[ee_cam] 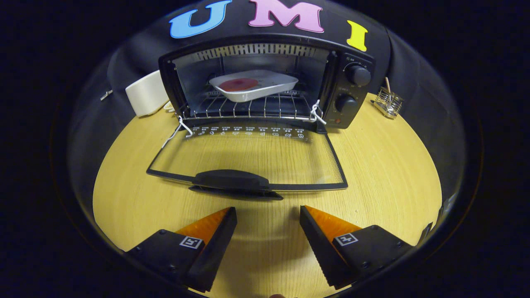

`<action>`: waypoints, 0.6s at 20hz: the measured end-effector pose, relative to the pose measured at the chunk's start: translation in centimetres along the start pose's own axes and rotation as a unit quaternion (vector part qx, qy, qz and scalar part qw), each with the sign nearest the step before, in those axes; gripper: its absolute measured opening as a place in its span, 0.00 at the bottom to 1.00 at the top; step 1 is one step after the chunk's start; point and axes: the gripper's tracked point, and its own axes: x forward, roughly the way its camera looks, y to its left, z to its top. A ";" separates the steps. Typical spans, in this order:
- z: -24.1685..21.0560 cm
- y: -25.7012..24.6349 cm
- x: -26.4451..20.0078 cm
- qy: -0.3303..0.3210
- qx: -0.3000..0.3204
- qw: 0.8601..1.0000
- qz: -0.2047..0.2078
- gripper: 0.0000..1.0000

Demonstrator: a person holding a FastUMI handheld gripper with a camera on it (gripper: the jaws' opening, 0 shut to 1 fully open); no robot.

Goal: Open the toaster oven, put the food inside, and close the toaster oven door.

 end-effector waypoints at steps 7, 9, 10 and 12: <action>1.2 0.2 0.6 0.009 -0.011 1.000 0.009 1.00; 1.6 0.3 -0.2 0.005 -0.004 1.000 0.016 1.00; 2.0 0.3 -0.8 0.002 0.001 1.000 0.023 1.00; 3.1 0.4 -2.3 -0.013 0.008 0.999 0.040 1.00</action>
